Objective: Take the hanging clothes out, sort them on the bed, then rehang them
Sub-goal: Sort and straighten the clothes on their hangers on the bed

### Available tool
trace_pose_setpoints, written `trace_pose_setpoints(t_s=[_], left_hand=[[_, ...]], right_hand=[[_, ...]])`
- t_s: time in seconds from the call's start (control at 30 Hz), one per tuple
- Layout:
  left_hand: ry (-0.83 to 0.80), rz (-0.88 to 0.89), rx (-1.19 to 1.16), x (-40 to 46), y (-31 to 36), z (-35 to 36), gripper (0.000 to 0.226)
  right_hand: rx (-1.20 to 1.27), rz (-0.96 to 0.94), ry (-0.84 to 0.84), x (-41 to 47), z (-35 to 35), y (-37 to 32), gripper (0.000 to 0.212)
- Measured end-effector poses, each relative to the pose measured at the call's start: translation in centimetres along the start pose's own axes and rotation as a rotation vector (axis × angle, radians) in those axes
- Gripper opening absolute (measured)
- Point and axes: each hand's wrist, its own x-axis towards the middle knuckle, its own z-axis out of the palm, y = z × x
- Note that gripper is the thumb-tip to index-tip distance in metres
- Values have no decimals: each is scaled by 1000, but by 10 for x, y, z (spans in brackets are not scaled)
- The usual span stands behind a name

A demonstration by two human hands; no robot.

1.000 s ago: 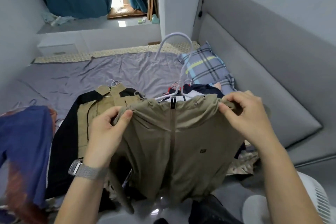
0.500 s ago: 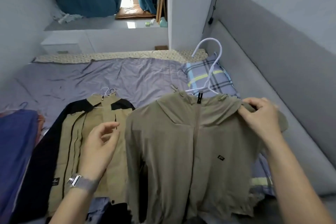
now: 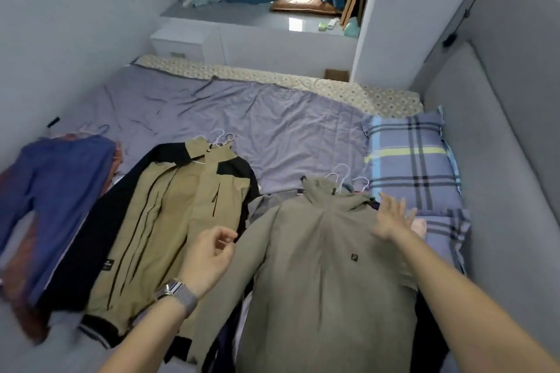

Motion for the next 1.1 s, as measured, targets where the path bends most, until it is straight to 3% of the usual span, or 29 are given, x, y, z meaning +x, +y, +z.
trace_pose_setpoints(t_s=[0.33, 0.43, 0.5, 0.57, 0.87, 1.1], left_hand=[[-24, -209, 26, 5, -82, -32, 30], [-49, -270, 24, 21, -110, -52, 22], [-38, -261, 29, 42, -128, -70, 23], [-33, -247, 13, 69, -150, -87, 29], [-153, -246, 19, 246, -257, -161, 31], [-94, -273, 105, 366, -349, -152, 4]], right_hand=[[161, -404, -199, -39, 68, -168, 89], [222, -469, -70, -49, 67, -217, 81], [287, -448, 140, -50, 63, -248, 67], [350, -383, 229, -44, 62, -278, 53], [366, -153, -12, 7, 102, -402, 41], [247, -113, -229, 63, 174, -500, 60]])
